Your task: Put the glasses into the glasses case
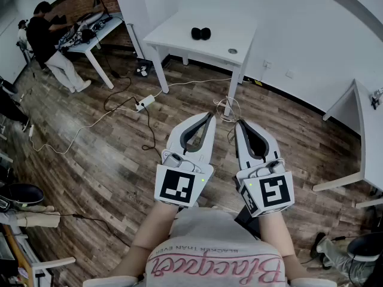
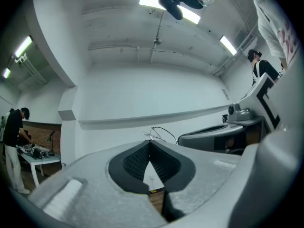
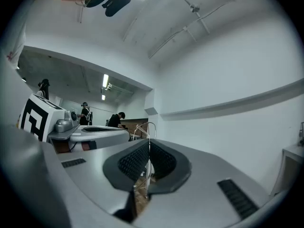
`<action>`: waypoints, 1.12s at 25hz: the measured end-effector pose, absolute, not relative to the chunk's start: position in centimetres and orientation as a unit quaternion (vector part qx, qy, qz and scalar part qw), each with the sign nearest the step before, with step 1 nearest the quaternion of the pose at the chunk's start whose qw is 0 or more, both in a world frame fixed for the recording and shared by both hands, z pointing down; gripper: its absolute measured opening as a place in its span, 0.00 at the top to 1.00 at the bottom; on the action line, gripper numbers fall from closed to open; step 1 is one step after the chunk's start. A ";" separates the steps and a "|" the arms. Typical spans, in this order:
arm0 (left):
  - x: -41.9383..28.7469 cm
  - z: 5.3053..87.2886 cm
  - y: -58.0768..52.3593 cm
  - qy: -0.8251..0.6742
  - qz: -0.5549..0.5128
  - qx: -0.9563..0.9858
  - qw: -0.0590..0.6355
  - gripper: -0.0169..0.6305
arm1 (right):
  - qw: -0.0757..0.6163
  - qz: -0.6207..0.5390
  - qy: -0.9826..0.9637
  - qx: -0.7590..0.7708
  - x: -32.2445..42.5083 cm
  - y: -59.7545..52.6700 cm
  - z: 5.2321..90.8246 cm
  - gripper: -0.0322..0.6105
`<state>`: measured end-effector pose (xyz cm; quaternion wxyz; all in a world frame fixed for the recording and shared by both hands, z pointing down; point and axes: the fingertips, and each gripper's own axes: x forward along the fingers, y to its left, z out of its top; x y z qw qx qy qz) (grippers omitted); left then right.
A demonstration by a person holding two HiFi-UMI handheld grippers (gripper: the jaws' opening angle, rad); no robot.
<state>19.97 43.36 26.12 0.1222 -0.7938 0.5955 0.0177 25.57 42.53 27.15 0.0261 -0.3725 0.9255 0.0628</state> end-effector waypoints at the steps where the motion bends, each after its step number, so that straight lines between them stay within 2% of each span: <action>1: 20.2 26.2 43.5 0.595 0.018 -0.794 0.120 0.97 | 0.025 0.062 0.925 -0.373 25.8 42.7 27.2 0.93; 14: 23.2 27.7 44.2 0.601 0.010 -0.793 0.101 0.97 | 0.016 0.037 0.926 -0.374 29.2 43.3 28.6 0.93; 28: 20.1 29.7 40.1 0.605 0.011 -0.792 0.078 0.97 | -0.006 0.042 0.927 -0.373 26.5 39.5 30.1 0.93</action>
